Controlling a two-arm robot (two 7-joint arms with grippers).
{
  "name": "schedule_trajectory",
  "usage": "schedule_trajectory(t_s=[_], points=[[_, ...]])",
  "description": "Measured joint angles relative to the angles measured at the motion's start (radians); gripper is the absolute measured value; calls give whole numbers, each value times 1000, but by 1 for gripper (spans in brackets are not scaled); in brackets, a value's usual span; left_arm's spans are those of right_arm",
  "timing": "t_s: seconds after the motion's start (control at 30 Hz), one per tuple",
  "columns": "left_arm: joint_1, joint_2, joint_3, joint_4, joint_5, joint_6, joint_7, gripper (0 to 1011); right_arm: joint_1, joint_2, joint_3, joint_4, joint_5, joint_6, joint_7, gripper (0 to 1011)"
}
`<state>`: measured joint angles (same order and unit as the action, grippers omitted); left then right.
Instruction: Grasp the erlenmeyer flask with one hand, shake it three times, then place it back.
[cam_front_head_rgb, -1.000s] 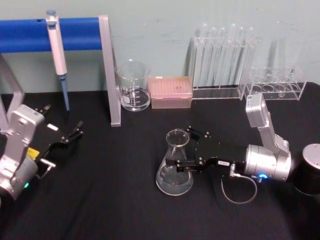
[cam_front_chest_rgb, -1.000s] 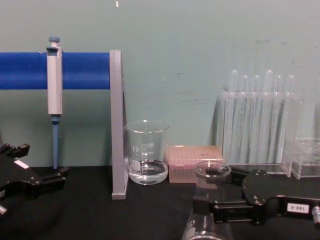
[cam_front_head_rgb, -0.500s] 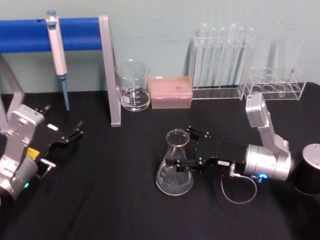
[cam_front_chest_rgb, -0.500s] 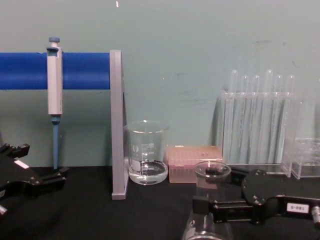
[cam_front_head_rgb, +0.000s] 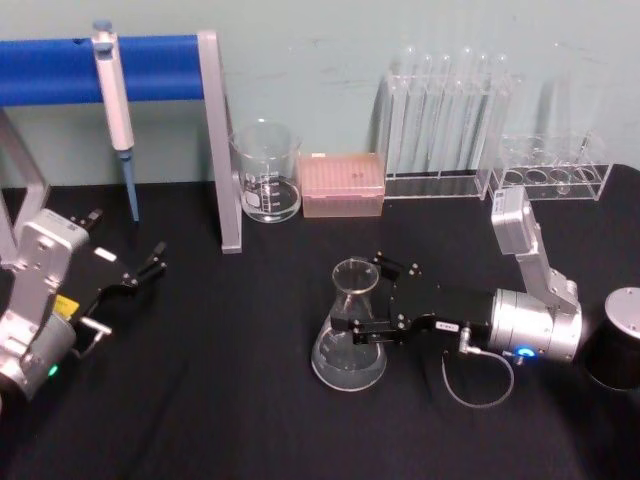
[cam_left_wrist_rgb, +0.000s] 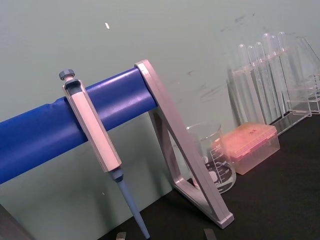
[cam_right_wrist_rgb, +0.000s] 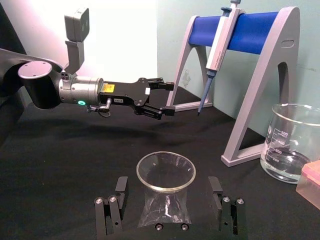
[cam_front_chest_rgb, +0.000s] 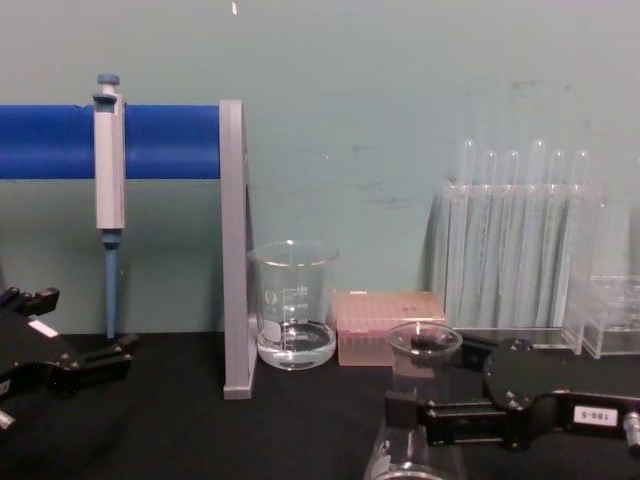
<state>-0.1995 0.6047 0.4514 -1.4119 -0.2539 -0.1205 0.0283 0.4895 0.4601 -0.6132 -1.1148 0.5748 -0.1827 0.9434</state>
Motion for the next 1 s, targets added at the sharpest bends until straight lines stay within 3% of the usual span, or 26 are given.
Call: schedule_trajectory(t_s=[0.17, 0.37, 0.53, 0.77, 1.0], points=[[0, 0, 0, 0, 0, 0, 0, 1001, 0, 0, 0, 0, 0, 0, 0, 993], [0, 0, 0, 0, 0, 0, 0, 1001, 0, 0, 0, 0, 0, 0, 0, 881], [0, 0, 0, 0, 0, 0, 0, 1001, 0, 0, 0, 0, 0, 0, 0, 674], [0, 0, 0, 0, 0, 0, 0, 1001, 0, 0, 0, 0, 0, 0, 0, 476], [0, 0, 0, 0, 0, 0, 0, 1001, 0, 0, 0, 0, 0, 0, 0, 453]])
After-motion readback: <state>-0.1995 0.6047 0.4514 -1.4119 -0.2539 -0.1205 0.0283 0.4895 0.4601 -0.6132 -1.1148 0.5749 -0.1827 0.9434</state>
